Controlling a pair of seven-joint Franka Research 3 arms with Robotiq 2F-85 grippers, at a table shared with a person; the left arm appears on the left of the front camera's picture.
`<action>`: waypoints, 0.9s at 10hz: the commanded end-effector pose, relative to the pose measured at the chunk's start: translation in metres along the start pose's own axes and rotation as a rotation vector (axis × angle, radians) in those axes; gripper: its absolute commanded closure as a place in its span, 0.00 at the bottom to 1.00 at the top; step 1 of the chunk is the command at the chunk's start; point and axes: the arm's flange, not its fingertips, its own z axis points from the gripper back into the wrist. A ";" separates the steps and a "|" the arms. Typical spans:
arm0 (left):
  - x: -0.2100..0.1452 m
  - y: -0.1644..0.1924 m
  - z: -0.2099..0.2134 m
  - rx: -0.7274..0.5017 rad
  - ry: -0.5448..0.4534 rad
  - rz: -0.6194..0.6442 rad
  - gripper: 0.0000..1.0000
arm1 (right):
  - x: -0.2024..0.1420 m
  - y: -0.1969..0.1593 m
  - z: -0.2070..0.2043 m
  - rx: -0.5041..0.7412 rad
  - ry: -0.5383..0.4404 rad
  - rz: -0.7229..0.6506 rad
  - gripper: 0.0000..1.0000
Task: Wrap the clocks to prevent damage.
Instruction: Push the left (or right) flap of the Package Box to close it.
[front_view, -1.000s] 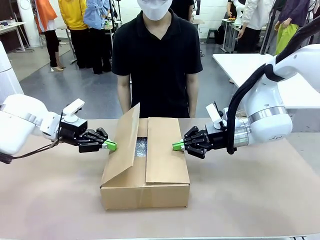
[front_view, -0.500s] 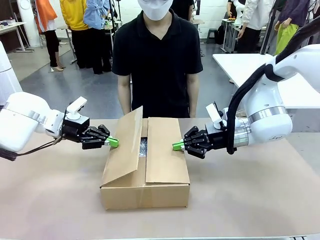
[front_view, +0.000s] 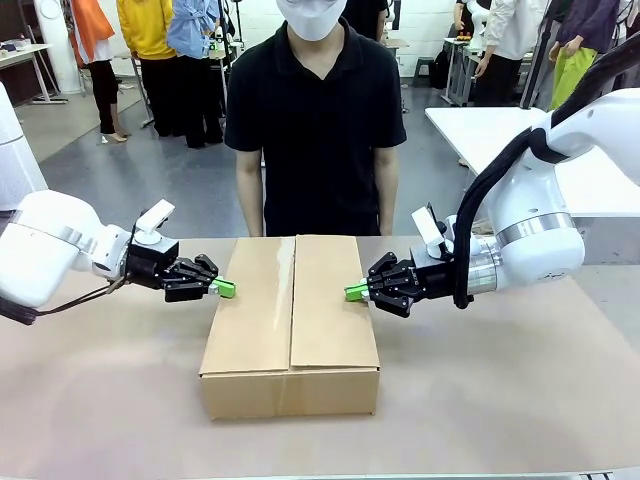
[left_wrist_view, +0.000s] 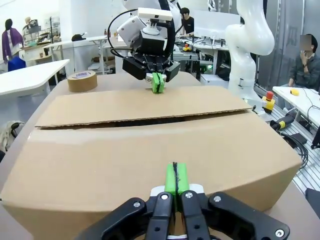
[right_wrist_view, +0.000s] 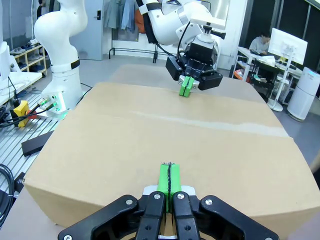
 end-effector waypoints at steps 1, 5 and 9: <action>-0.015 0.003 0.005 0.034 0.029 0.025 1.00 | -0.003 0.001 -0.001 -0.003 0.005 -0.003 0.99; 0.000 0.000 0.001 0.002 -0.003 0.009 1.00 | -0.003 0.001 -0.001 -0.003 0.005 -0.003 0.99; 0.000 0.000 0.001 0.002 -0.003 0.009 1.00 | -0.003 0.001 -0.001 -0.003 0.005 -0.003 0.99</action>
